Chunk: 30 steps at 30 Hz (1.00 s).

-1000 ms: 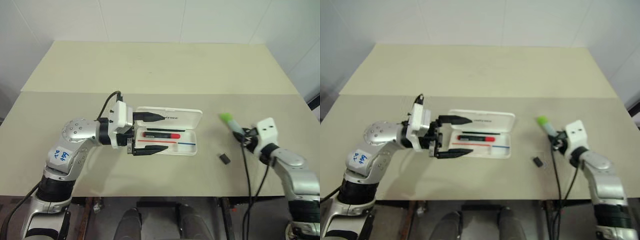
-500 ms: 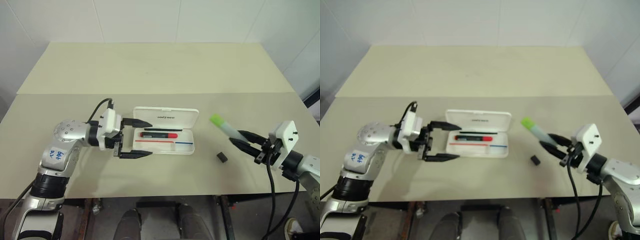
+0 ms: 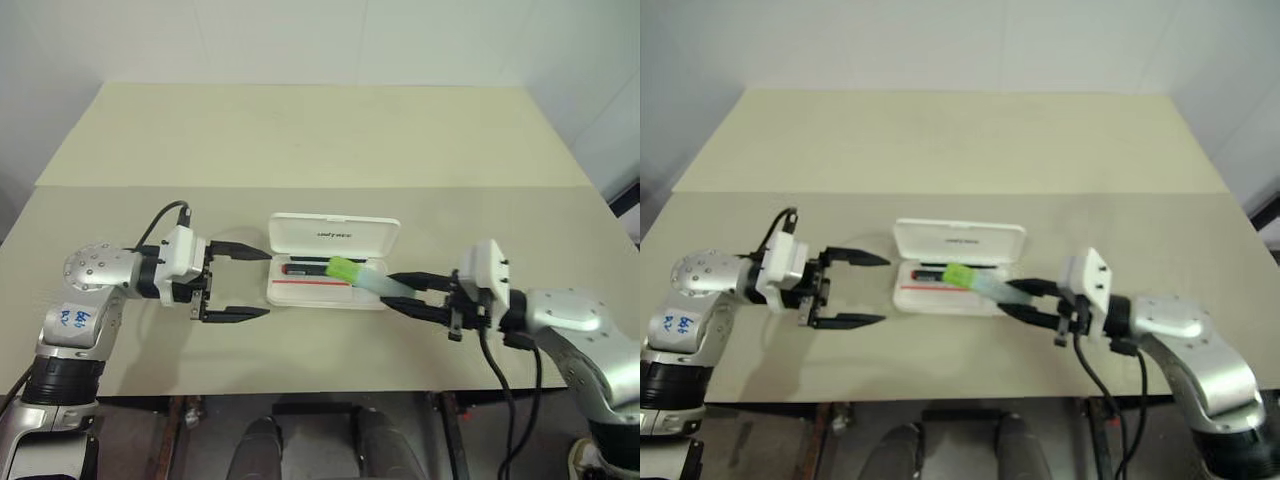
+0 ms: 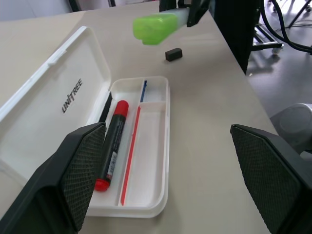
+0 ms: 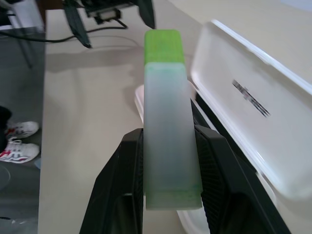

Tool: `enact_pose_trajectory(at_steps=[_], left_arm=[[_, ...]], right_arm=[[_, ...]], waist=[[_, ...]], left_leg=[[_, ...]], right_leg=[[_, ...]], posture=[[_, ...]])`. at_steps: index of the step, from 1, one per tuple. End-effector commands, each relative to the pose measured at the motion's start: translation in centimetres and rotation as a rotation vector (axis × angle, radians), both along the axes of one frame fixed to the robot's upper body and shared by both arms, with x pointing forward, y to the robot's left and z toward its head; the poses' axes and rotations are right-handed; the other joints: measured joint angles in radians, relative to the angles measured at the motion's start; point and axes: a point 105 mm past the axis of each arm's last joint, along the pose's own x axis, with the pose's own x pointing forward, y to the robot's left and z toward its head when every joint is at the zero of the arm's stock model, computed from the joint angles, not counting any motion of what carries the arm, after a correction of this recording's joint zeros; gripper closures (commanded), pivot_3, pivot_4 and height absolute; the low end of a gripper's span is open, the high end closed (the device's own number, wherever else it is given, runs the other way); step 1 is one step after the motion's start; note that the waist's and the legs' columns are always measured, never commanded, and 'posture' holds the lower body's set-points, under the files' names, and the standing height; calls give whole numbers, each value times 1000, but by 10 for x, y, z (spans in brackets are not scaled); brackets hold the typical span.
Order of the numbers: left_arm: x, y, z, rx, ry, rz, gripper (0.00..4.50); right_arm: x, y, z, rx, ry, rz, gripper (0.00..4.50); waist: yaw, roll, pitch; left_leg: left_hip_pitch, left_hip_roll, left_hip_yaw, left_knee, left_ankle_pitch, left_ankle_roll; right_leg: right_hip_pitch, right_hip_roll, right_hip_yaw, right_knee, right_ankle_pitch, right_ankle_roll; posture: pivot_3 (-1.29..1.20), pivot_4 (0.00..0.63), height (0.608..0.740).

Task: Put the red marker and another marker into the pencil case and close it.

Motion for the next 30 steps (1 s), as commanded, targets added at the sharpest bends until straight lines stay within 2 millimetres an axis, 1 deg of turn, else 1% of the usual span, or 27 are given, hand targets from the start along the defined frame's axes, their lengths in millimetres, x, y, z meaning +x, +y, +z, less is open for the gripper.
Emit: enact_pose_trajectory(at_steps=[1, 4, 7, 13, 18, 25, 30], left_arm=[[-2, 3, 5, 10, -38, 5, 122], [-4, 2, 4, 7, -37, 6, 122], [-5, 1, 3, 5, -35, 4, 122], [-7, 2, 1, 5, -32, 8, 122], [-8, 3, 1, 8, -30, 13, 122], [-8, 0, -1, 3, -27, 9, 122], [-8, -1, -1, -2, -27, 3, 122]], right_arm=[[4, 8, -1, -23, -31, 70, 3398], [10, 13, -6, -47, -32, 112, 3398], [16, 18, -10, -71, -36, 140, 3398], [31, 34, -20, -134, -58, 200, 3398], [42, 45, -28, -186, -66, 200, 3398], [54, 63, -27, -194, -79, 196, 3398], [56, 68, -29, -206, -76, 205, 3398]], waist=[[1, 0, 0], [1, 0, 0], [1, 0, 0], [-3, 0, 0], [-3, 0, 0], [-8, 0, 0], [-15, 0, 0]], left_leg=[[0, 0, 0, 0, 0, 0], [0, 0, 0, 0, 0, 0], [0, 0, 0, 0, 0, 0], [0, 0, 0, 0, 0, 0], [-1, 0, 0, 0, 0, 0], [-2, 0, 0, 0, 0, 0], [-2, 0, 0, 0, 0, 0]], right_leg=[[0, 0, 0, 0, 0, 0], [-1, 0, 0, 1, 3, 5], [-1, 0, 0, 2, 3, 5], [-2, 0, 0, 4, 4, 7], [-7, 0, -1, 10, 4, 8], [-11, 1, 0, 16, 3, 8], [-12, 1, 0, 18, 3, 8]], posture=[[0, 150, 740], [0, 150, 740], [0, 150, 740], [0, 150, 740], [0, 150, 740], [0, 150, 740], [0, 150, 740]])
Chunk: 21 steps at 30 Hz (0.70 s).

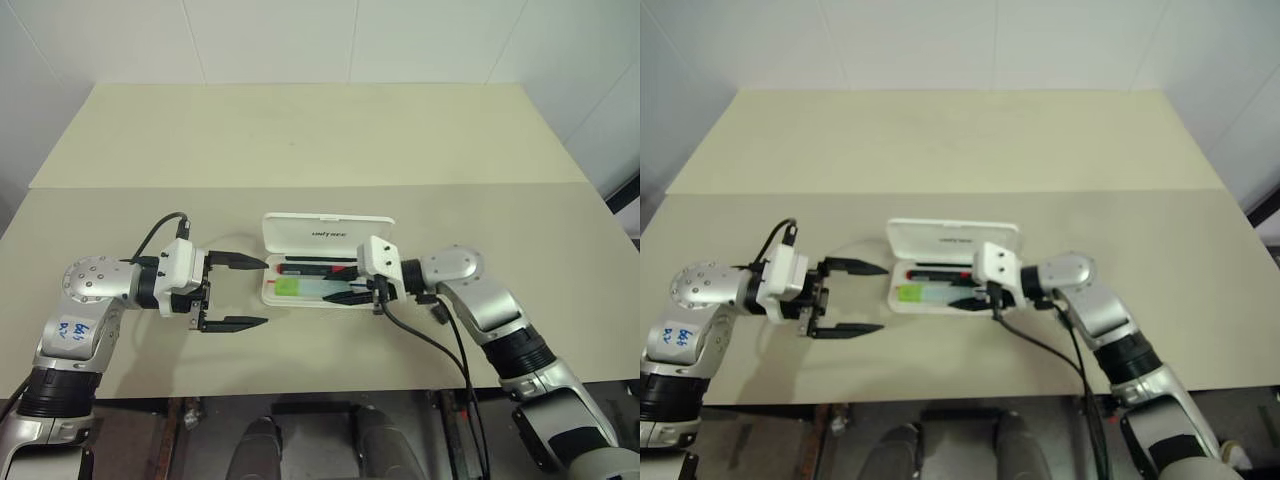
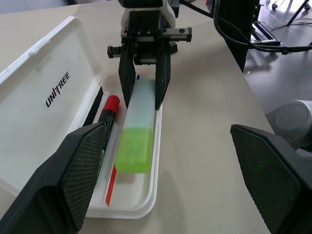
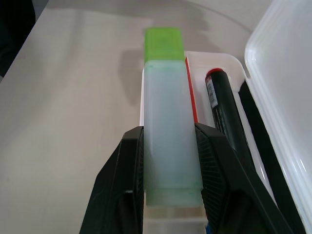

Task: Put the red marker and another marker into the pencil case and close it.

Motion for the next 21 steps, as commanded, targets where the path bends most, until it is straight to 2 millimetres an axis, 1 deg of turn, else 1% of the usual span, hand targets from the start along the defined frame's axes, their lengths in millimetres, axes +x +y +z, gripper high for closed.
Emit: enact_pose_trajectory(at_steps=[1, 6, 16, 21], left_arm=[[-2, -1, 7, -5, -36, -7, 122], [-3, -2, 6, -9, -35, -8, 122], [-3, -5, 7, -16, -36, -16, 122], [-2, -6, 7, -17, -37, -19, 122]], right_arm=[[0, 3, 6, 4, -33, 20, 3398], [1, 6, 4, 1, -30, 16, 3398], [15, 12, 5, 21, -38, -30, 3398], [15, 16, 6, 28, -36, -25, 3398]], waist=[[-1, 0, 0], [-9, 0, 0], [-13, 0, 0], [-13, 0, 0]], left_leg=[[0, 0, 0, 0, 0, 0], [0, 0, 0, 0, 0, 0], [0, 0, 0, 0, 0, 0], [0, 0, 0, 0, 0, 0]], right_leg=[[0, 0, 0, 0, 0, 0], [0, 0, 0, 0, 0, 0], [0, 0, 0, 1, 0, 0], [0, 0, 0, 1, 0, 0]], posture=[[0, 150, 740], [0, 150, 740], [0, 150, 740], [0, 150, 740]])
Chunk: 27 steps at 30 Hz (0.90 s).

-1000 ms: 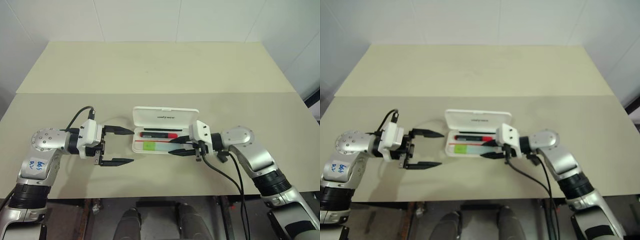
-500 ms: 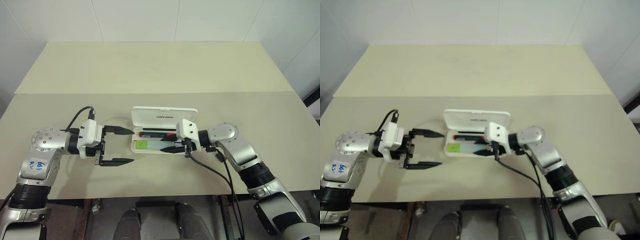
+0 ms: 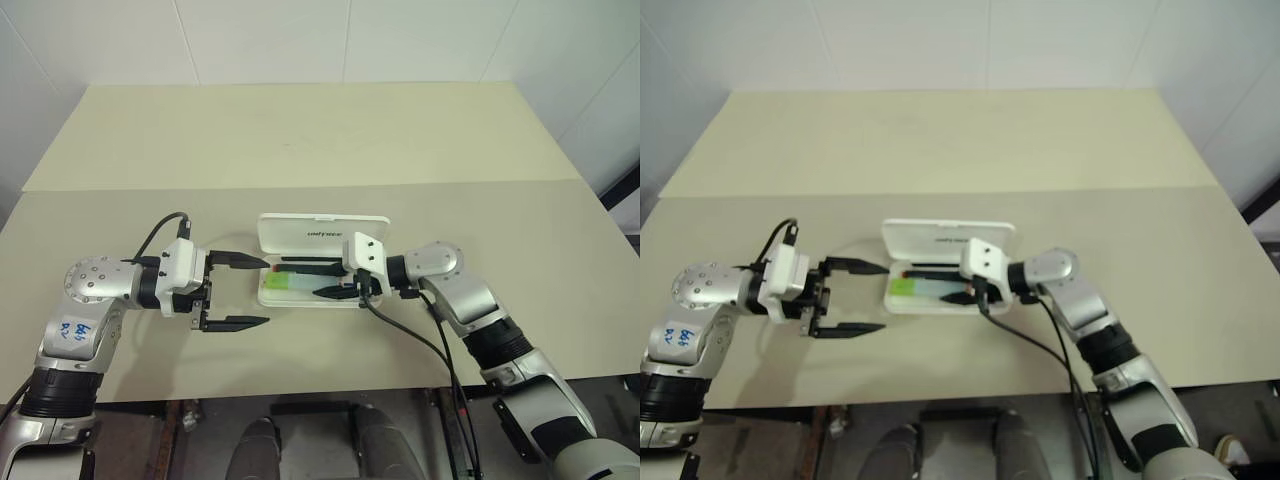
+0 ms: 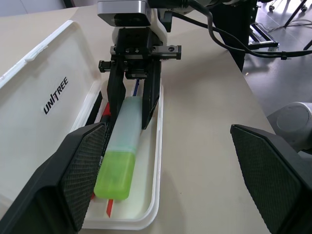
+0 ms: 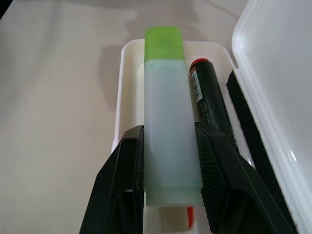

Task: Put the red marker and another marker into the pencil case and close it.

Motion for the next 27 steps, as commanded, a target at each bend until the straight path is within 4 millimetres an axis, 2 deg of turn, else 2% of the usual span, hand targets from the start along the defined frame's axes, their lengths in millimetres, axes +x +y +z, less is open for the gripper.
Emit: enact_pose_trajectory(at_steps=[1, 10, 16, 23, 27], left_arm=[[-3, -4, 7, -9, -35, -22, 122], [-2, -6, 8, -12, -36, -25, 122], [-1, -7, 8, -12, -37, -26, 122], [-1, -8, 8, -12, -37, -29, 122], [-2, -9, 9, -11, -36, -32, 122]], right_arm=[[1, 3, 10, 23, -34, 13, 3398], [-2, 3, 12, 31, -47, 31, 3398], [-8, 3, 8, 32, 10, 48, 3398], [-11, 3, 7, 31, -14, 51, 907], [-8, 4, 12, 47, -26, 44, 907]], waist=[[0, 0, 0], [0, 0, 0], [0, 0, 0], [0, 0, 0], [0, 0, 0]], left_leg=[[0, 0, 0, 0, 0, 0], [0, 0, 0, 0, 0, 0], [0, 0, 0, 0, 0, 0], [0, 0, 0, 0, 0, 0], [0, 0, 0, 0, 0, 0]], right_leg=[[0, 0, 0, 0, 0, 0], [0, 0, 0, 0, 0, 0], [0, 0, 0, 0, 0, 0], [0, 0, 0, 0, 0, 0], [0, 0, 0, 0, 0, 0]], posture=[[0, 150, 740], [0, 150, 740], [0, 150, 740], [0, 150, 740], [0, 150, 740]])
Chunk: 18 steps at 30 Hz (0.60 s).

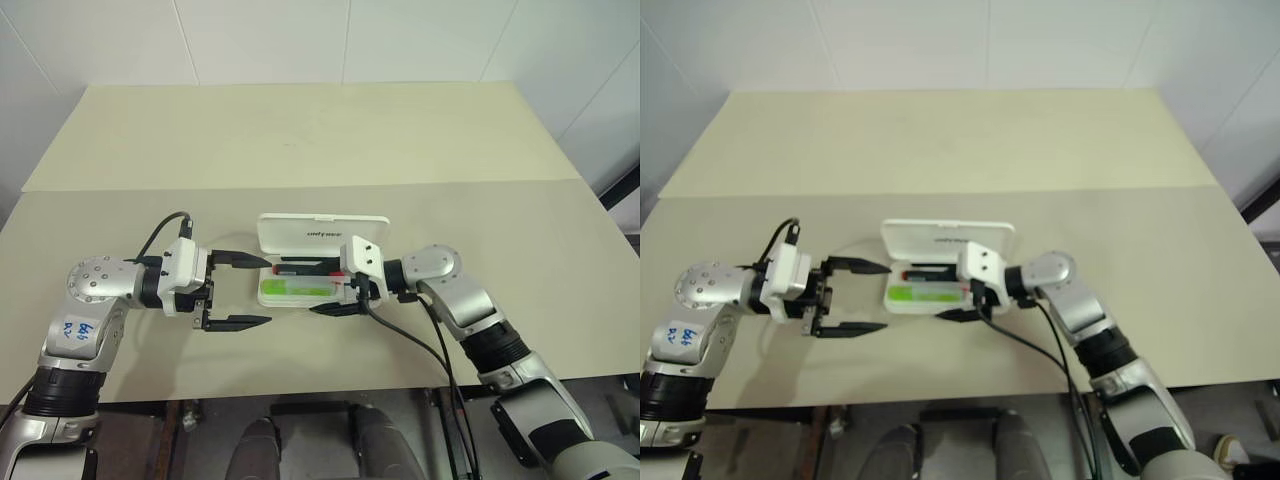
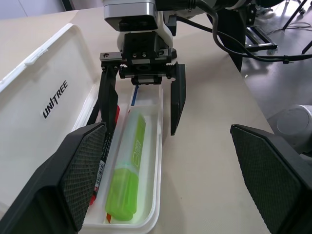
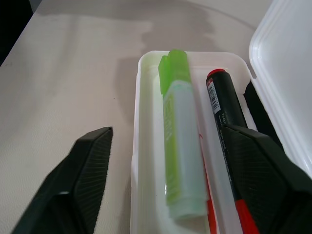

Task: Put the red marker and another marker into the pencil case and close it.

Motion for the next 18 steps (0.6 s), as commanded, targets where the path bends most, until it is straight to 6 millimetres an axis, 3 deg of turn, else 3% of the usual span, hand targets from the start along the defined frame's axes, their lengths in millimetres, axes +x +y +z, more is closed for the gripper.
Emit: enact_pose_trajectory(at_steps=[1, 8, 18], left_arm=[[-2, -6, 9, -2, -39, -27, 122], [-2, -7, 8, -2, -38, -31, 122], [0, -11, 8, -14, -42, -40, 122]], right_arm=[[1, 2, 16, 41, -64, 7, 907], [-4, -7, 35, 83, -68, 7, 907], [-32, -21, 54, 140, -53, 5, 907]], waist=[[0, 0, 0], [1, 0, 0], [3, 0, 0]], left_leg=[[0, 0, 0, 0, 0, 0], [0, 0, 0, 0, 0, 0], [0, 0, 0, 0, 0, 0]], right_leg=[[0, 0, 0, 0, 0, 0], [0, 0, 0, 0, 0, 0], [0, 0, 0, 0, 0, 0]], posture=[[0, 150, 740], [0, 150, 740], [0, 150, 740]])
